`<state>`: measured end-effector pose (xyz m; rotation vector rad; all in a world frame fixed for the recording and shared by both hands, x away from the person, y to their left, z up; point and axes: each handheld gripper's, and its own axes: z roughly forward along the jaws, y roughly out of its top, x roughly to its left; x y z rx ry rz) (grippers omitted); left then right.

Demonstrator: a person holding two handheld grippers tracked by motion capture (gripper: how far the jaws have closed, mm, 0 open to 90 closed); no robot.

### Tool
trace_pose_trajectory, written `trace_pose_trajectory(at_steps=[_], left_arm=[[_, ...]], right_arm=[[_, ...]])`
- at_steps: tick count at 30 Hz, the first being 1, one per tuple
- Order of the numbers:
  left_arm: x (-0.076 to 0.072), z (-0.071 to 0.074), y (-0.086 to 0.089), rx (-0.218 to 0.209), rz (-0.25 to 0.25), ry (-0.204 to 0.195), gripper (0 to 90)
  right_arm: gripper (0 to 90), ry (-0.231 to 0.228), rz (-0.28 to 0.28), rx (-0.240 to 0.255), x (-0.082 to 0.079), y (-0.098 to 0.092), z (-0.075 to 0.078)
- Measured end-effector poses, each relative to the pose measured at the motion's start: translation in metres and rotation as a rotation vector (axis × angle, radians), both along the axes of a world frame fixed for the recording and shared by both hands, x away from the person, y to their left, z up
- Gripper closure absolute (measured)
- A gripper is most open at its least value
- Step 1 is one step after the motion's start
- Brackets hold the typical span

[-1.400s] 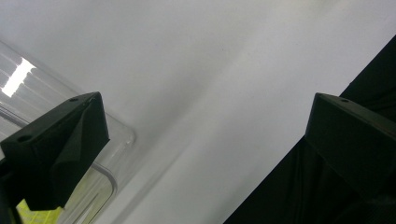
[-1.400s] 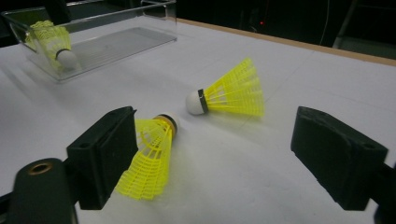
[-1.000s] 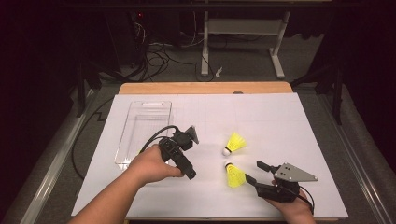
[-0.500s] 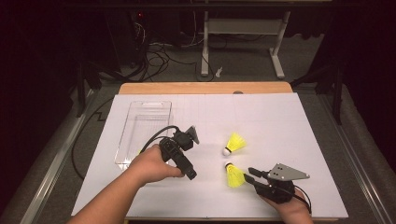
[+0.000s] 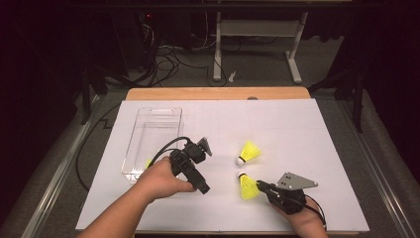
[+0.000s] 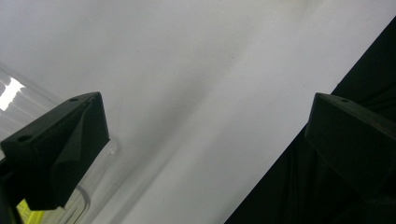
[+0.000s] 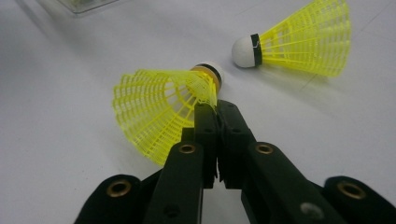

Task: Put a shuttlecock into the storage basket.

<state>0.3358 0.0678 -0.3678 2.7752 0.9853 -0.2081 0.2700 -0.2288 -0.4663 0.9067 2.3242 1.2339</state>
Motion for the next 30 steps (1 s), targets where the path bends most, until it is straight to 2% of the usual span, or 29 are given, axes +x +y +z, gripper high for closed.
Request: trace_pose_trajectory(at_steps=[4, 5, 12, 17, 23, 30], left_arm=[[0.001, -0.002, -0.002, -0.003, 0.002, 0.004, 0.8], [0.001, -0.002, -0.002, -0.002, 0.001, 0.004, 0.8], [0.000, -0.001, -0.002, -0.004, -0.004, 0.006, 0.8], [0.000, 0.000, -0.001, -0.014, 0.003, 0.002, 0.9], [0.000, 0.000, -0.001, -0.012, -0.005, 0.002, 0.8], [0.000, -0.004, -0.007, -0.014, -0.011, 0.006, 0.9]], right_arm=[[90.0, -0.004, -0.010, -0.002, -0.001, 0.001, 0.001], [90.0, -0.018, -0.011, -0.002, -0.001, 0.001, 0.002], [90.0, -0.056, -0.043, 0.033, -0.006, 0.002, 0.011], [90.0, -0.056, -0.036, 0.060, -0.005, 0.010, 0.021], [90.0, -0.071, -0.038, 0.024, -0.003, 0.024, 0.029], [90.0, -0.068, -0.044, 0.018, 0.001, 0.044, 0.029]])
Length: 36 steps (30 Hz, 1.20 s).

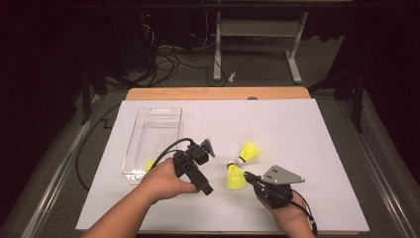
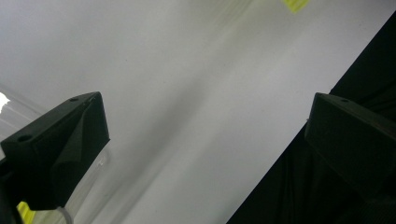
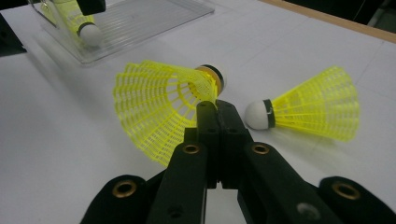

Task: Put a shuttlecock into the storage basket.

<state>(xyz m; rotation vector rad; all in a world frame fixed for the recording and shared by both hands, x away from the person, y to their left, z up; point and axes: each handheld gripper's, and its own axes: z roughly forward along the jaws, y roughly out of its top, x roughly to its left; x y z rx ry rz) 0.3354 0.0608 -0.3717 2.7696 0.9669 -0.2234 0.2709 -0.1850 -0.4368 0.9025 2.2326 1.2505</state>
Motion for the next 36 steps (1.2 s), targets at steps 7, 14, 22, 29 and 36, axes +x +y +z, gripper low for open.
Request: trace_pose_trajectory(at_steps=[7, 14, 22, 29, 36], left_arm=[[-0.001, -0.006, -0.006, 0.002, -0.006, 0.011, 1.1], [-0.001, -0.009, -0.014, 0.002, -0.007, 0.016, 1.4], [-0.002, -0.012, -0.020, -0.006, -0.006, 0.012, 3.8], [0.001, -0.012, -0.018, -0.031, -0.006, 0.014, 19.1], [0.000, -0.012, -0.022, -0.058, -0.029, 0.030, 42.6]], right_arm=[[90.0, -0.003, 0.033, 0.042, -0.001, 0.021, -0.006], [90.0, -0.002, 0.048, 0.067, -0.005, 0.026, -0.007], [90.0, -0.004, 0.063, 0.067, -0.007, 0.028, -0.007], [90.0, -0.001, 0.068, 0.062, -0.008, 0.030, -0.008], [90.0, 0.005, 0.064, 0.069, -0.008, 0.029, -0.008]])
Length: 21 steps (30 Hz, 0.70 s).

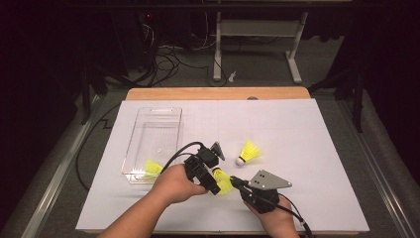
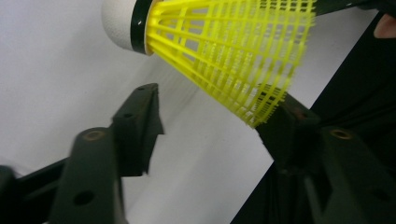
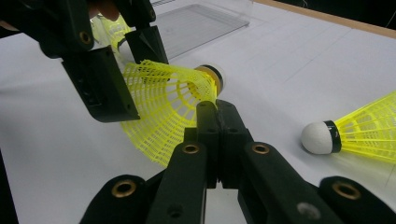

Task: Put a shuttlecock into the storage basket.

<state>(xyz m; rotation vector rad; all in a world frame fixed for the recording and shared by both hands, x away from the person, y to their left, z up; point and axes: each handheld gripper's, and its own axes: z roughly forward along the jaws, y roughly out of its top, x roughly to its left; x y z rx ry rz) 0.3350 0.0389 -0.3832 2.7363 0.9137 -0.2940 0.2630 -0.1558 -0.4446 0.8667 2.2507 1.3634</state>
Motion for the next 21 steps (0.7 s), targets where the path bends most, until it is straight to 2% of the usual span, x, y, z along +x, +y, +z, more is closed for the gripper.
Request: trace_pose_trajectory(at_steps=[6, 11, 17, 21], left_arm=[[0.0005, 0.0023, 0.0003, -0.010, -0.014, 0.020, 62.2], [0.0005, 0.0034, 0.0020, 0.002, -0.008, 0.011, 73.5], [0.0009, 0.0041, 0.0040, 0.010, 0.003, 0.003, 84.2], [0.0006, 0.0042, 0.0041, 0.019, 0.009, -0.003, 87.5]], right_arm=[[90.0, 0.001, 0.005, -0.004, -0.0006, 0.0007, -0.0006], [89.6, 0.004, 0.014, -0.001, -0.0011, 0.0016, -0.0011], [88.6, 0.000, 0.022, 0.000, -0.0018, 0.0026, -0.0014], [85.1, 0.001, 0.033, 0.004, -0.0024, 0.0038, -0.0019]])
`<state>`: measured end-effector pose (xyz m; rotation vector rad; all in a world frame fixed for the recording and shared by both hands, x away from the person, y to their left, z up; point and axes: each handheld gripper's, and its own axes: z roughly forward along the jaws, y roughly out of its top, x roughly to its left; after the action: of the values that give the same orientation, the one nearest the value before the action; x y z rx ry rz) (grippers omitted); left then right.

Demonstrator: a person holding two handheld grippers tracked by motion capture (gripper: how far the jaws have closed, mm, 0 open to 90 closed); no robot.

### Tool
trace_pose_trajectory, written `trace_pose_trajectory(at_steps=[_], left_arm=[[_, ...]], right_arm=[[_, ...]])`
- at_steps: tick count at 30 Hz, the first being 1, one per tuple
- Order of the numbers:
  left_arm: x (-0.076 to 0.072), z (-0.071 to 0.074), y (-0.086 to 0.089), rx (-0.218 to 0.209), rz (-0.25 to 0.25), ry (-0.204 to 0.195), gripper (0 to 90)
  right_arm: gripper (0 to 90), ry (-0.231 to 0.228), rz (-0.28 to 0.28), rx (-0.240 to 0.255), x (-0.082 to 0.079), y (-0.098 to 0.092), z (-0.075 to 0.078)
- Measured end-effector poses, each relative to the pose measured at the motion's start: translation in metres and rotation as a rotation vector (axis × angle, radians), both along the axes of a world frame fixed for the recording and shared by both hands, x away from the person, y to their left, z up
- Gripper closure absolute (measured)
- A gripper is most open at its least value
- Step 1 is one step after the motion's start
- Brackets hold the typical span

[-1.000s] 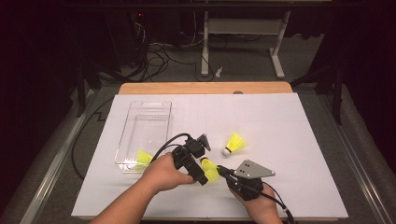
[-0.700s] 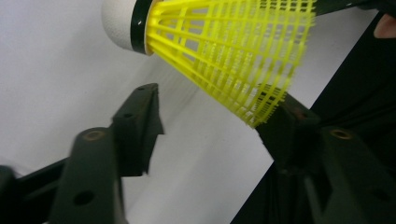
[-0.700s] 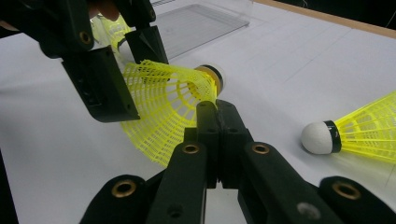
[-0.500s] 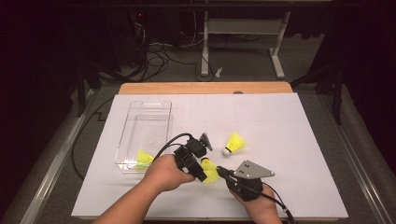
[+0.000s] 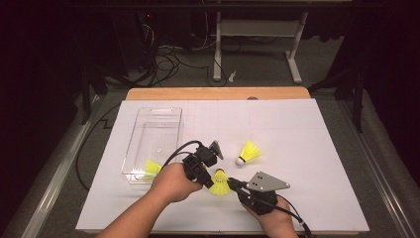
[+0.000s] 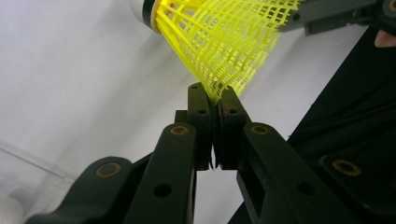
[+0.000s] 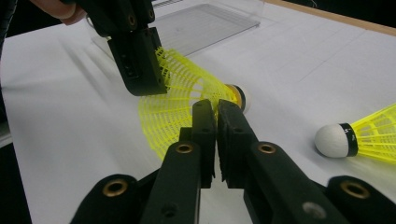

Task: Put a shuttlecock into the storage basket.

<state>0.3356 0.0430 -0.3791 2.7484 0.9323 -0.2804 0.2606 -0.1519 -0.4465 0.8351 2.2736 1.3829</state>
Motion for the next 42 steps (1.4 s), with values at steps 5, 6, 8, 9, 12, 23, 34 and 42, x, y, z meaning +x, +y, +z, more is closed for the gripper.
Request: trace_pose_trajectory(at_steps=[5, 6, 8, 9, 12, 23, 34, 42], left_arm=[[0.002, 0.000, 0.001, 0.000, 0.018, -0.005, 89.4], [0.002, 0.000, 0.001, 0.001, 0.018, -0.005, 89.4], [0.002, 0.000, 0.002, 0.003, 0.019, -0.007, 89.5], [0.002, 0.000, 0.002, 0.002, 0.021, -0.007, 89.5], [0.002, 0.000, 0.003, 0.003, 0.027, -0.013, 89.6], [0.003, 0.001, 0.007, -0.007, 0.049, -0.024, 89.7], [0.004, 0.001, 0.013, 0.009, 0.056, -0.026, 89.7], [0.006, -0.001, 0.018, 0.016, 0.063, -0.021, 89.7]], right_arm=[[74.7, 0.004, 0.024, 0.008, 0.000, 0.001, 0.000], [73.6, 0.003, 0.026, 0.007, -0.001, 0.002, 0.000], [70.2, 0.000, 0.038, 0.008, -0.001, 0.003, -0.001], [69.4, -0.001, 0.041, 0.009, -0.001, 0.003, -0.001], [66.0, 0.002, 0.055, 0.022, -0.002, 0.003, 0.000], [55.1, 0.014, 0.095, 0.076, -0.005, 0.002, 0.002], [50.4, 0.013, 0.066, 0.094, -0.003, -0.010, 0.006], [46.9, 0.015, 0.050, 0.104, 0.000, -0.018, 0.005]])
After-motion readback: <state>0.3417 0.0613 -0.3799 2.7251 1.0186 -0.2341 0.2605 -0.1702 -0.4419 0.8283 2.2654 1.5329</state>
